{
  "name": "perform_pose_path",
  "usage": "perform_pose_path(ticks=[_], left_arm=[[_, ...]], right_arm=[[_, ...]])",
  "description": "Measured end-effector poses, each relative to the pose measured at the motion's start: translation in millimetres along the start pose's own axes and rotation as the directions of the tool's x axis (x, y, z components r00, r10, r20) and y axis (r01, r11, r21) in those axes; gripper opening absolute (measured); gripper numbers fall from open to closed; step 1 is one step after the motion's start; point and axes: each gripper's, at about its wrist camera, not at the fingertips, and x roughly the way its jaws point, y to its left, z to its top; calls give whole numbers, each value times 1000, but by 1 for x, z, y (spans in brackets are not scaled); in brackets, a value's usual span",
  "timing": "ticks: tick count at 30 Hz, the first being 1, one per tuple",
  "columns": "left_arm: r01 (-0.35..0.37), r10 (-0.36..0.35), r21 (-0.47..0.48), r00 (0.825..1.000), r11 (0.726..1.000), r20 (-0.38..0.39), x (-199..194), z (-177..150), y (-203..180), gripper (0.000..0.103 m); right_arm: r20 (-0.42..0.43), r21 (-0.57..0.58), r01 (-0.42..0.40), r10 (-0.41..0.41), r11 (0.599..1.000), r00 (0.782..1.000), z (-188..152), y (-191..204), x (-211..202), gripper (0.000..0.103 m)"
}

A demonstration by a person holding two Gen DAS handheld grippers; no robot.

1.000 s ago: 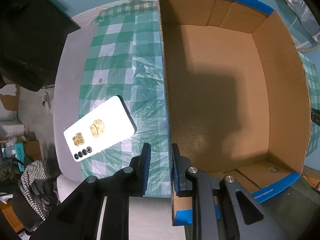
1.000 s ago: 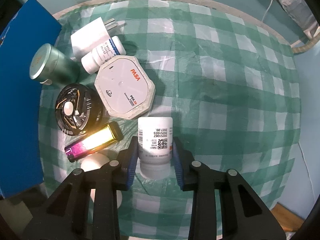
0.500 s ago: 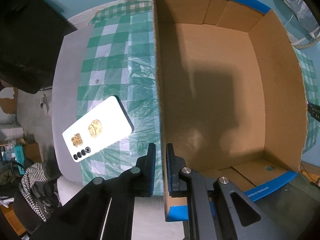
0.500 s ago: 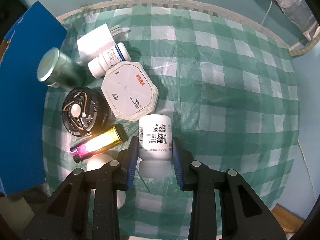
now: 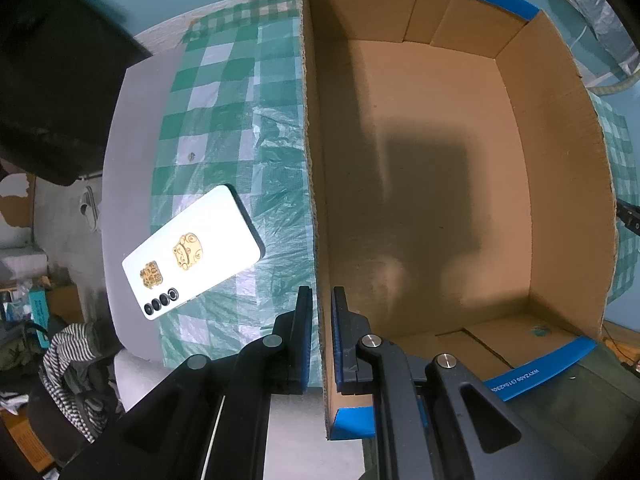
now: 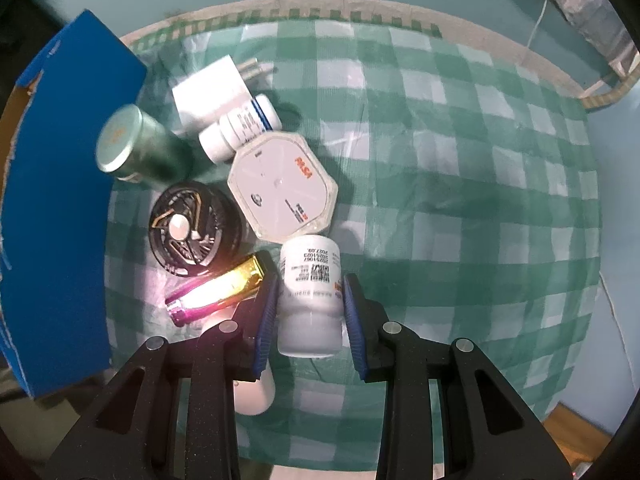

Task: Organize rigid objects
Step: 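Close the right gripper on the white pill bottle and lift it, then carry the pill bottle over the box and open the right gripper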

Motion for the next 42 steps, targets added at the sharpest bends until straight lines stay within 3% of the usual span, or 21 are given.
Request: perform_pose_path(ticks=[19, 42], left_arm=[[2, -2, -1, 1000, 1000, 4, 0, 0, 0, 9], [9, -9, -2, 1000, 1000, 5, -3, -1, 2, 9]], right_arm=[[-33, -22, 13, -13, 1000, 999, 38, -9, 29, 31], [67, -49, -33, 36, 998, 997, 51, 32, -27, 31]])
